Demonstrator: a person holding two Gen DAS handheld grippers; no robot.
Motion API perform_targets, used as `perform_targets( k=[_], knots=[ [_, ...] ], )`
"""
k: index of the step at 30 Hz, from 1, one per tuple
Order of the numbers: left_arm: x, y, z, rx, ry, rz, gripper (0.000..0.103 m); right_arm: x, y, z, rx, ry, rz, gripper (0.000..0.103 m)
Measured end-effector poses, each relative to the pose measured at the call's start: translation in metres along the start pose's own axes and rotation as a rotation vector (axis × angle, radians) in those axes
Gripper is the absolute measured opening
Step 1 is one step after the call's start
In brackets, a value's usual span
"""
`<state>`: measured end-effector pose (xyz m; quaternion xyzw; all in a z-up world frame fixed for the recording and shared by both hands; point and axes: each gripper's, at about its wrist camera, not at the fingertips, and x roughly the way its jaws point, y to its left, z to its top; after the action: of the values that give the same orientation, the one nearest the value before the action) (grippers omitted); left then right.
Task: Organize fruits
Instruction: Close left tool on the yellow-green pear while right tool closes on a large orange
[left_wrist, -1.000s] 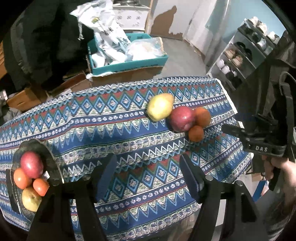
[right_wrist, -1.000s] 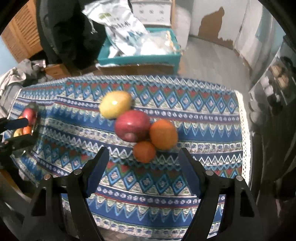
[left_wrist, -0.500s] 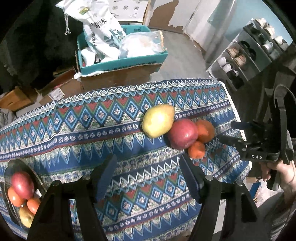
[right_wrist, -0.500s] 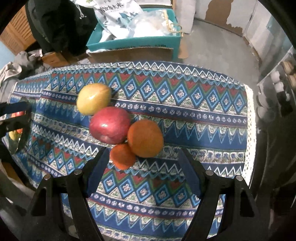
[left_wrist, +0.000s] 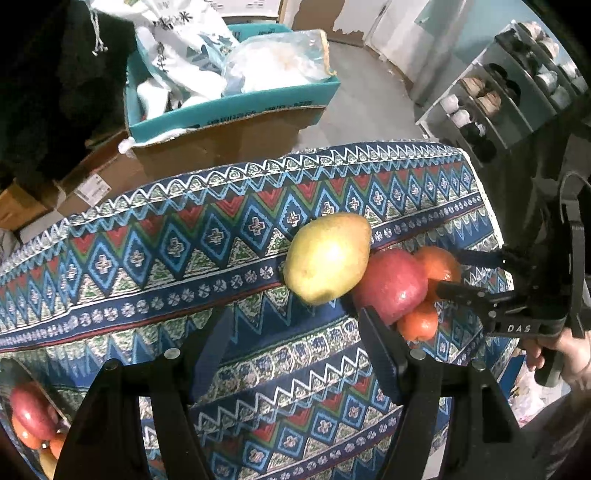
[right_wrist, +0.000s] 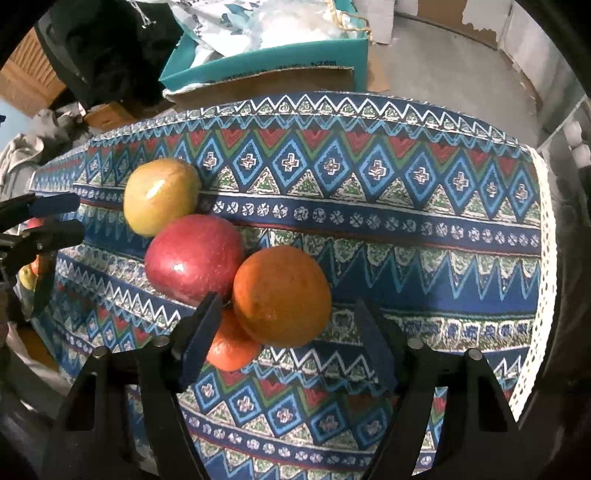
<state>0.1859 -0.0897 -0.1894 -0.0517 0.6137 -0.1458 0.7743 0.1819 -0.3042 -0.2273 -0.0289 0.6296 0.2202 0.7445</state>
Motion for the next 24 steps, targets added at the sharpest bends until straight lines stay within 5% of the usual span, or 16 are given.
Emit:
perform_targets(
  k=[18, 24],
  knots=[
    [0.044, -0.014, 0.024, -0.021, 0.024, -0.056, 0.076, 0.011, -0.001, 0.005, -0.008, 0.007, 0.015, 0.065],
    [0.061, -0.010, 0.026, -0.058, 0.040, -0.089, 0.077, 0.016, -0.019, 0.001, 0.102, 0.001, 0.111, 0.067]
  ],
)
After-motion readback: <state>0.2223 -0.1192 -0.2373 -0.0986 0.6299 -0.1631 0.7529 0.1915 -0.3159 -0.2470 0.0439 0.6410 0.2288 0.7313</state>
